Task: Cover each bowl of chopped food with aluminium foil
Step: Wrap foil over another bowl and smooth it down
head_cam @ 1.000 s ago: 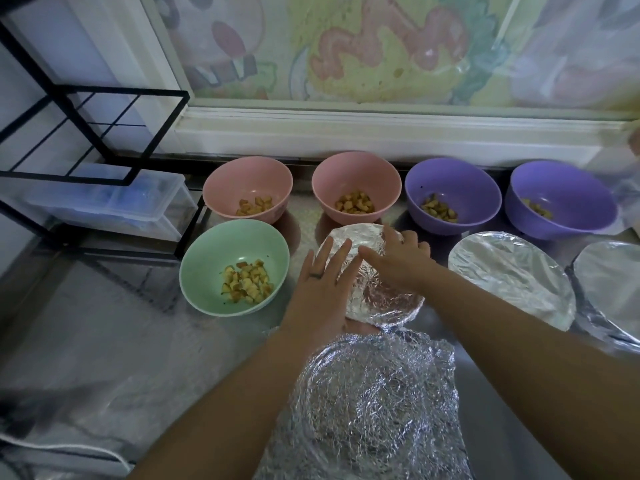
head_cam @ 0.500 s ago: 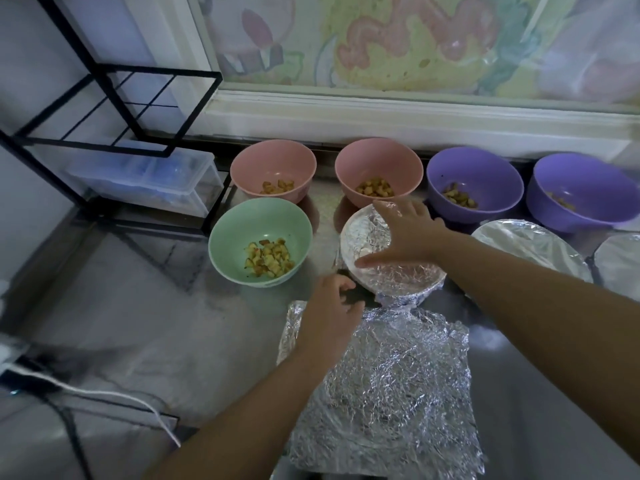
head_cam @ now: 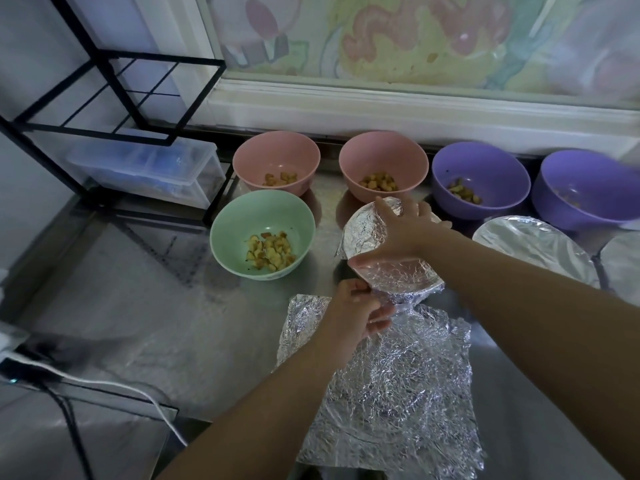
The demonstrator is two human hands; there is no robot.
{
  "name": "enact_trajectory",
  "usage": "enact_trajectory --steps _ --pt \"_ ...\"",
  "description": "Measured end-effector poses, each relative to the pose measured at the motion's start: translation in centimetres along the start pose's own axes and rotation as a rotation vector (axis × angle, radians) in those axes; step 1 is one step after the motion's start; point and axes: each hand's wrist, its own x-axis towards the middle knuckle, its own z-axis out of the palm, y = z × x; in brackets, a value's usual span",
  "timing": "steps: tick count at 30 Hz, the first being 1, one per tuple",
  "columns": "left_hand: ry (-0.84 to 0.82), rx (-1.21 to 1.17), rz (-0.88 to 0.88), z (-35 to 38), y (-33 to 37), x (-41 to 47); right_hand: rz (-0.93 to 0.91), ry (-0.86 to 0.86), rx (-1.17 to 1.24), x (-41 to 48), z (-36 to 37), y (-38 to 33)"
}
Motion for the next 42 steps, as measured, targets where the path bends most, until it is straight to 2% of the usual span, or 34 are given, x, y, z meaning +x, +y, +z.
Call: enact_trajectory --steps 5,9,16,20,23,28,30,33,35,38,42 --pt "0.019 0.131 0.153 -0.3 -1.6 0.0 0.012 0.01 0.007 0.1 0.3 0.0" --pt "0.061 0.328 0.261 -0.3 -2.7 0.0 0.012 0.007 0.025 0.1 0.4 0.1" --pt "0.194 0.401 0.443 0.5 -3.2 0.2 0.011 0.0 0.022 0.0 0.4 0.0" --pt "0.254 0.422 0.48 0.2 -3.1 0.1 0.004 0.008 0.014 -0.1 0.4 0.1" --pt "0.238 0.465 0.498 -0.3 -2.4 0.2 0.005 0.008 0.005 -0.1 0.5 0.0" --pt "0.235 0.543 0.419 -0.8 -1.3 0.7 0.017 0.017 0.014 -0.2 0.5 -0.1" --pt "0.245 0.444 0.285 -0.6 -1.0 0.6 0.017 0.022 0.015 -0.3 0.6 -0.1" --pt "0.208 -0.154 -0.028 0.8 0.1 0.3 0.014 0.025 0.027 -0.3 0.6 -0.1" --pt "0.258 -0.45 -0.197 1.8 0.9 0.2 0.015 0.025 0.031 -0.2 0.6 -0.1" --pt "0.313 -0.636 -0.329 3.0 1.7 0.3 0.017 0.02 0.031 -0.2 0.6 -0.1" --pt "0.262 -0.753 -0.389 4.3 2.4 0.3 0.016 0.019 0.032 -0.2 0.6 -0.1"
